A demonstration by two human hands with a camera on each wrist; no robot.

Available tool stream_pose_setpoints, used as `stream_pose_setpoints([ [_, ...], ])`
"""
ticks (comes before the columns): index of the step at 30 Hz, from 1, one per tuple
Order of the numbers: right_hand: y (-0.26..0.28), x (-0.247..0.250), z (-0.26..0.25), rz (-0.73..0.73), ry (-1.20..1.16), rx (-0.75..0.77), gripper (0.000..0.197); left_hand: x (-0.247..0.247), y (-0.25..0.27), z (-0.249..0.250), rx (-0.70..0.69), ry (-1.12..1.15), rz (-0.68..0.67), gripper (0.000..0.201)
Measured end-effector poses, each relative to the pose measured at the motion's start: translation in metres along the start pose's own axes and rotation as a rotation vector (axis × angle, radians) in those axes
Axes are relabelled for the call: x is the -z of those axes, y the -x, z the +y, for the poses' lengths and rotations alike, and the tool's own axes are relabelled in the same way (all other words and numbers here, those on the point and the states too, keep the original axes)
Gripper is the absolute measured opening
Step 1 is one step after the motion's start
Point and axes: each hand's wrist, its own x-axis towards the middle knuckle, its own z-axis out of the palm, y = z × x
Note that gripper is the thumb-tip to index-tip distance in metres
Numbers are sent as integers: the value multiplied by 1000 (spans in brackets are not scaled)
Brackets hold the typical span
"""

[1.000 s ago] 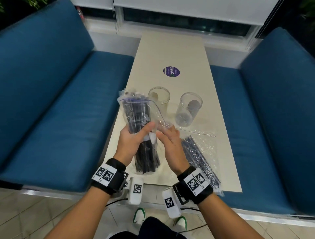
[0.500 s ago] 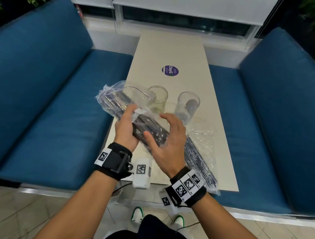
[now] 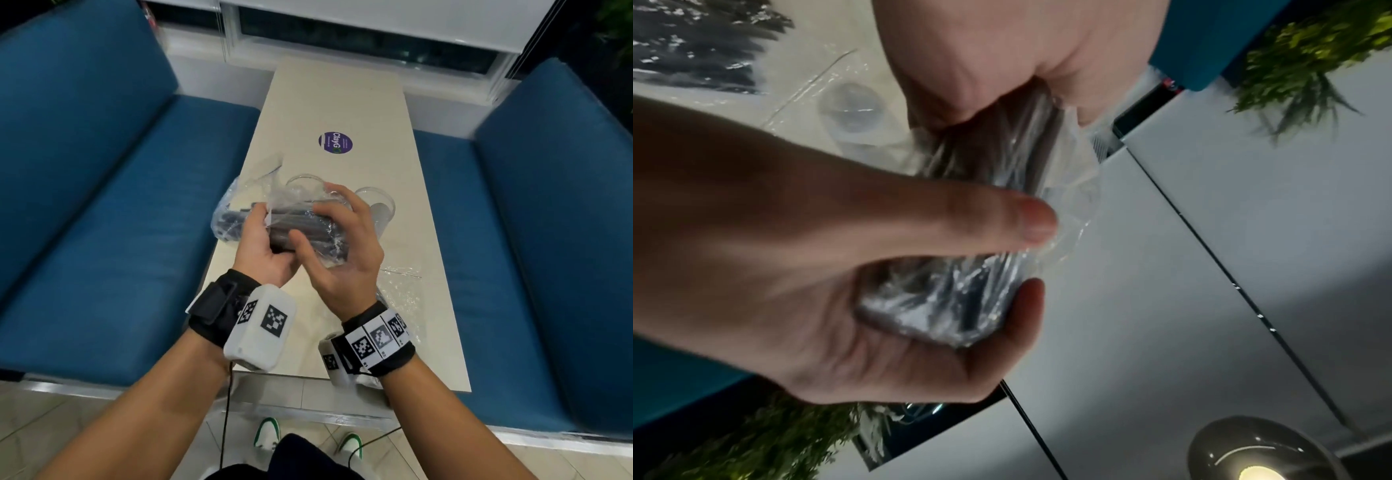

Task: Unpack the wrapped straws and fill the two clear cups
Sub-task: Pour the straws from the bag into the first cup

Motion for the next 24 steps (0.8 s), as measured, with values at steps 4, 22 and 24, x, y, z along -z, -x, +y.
stream_pose_setpoints([
  [4, -22, -4, 6, 126, 73, 11, 17, -17, 3, -10, 157, 48, 50, 50],
  [22, -162, -12, 73, -15, 318, 71, 15, 41, -122, 20, -417, -1585, 247, 87],
  [24, -155, -17, 83, -53, 335, 41, 14, 36, -141, 23, -449, -1680, 233, 117],
])
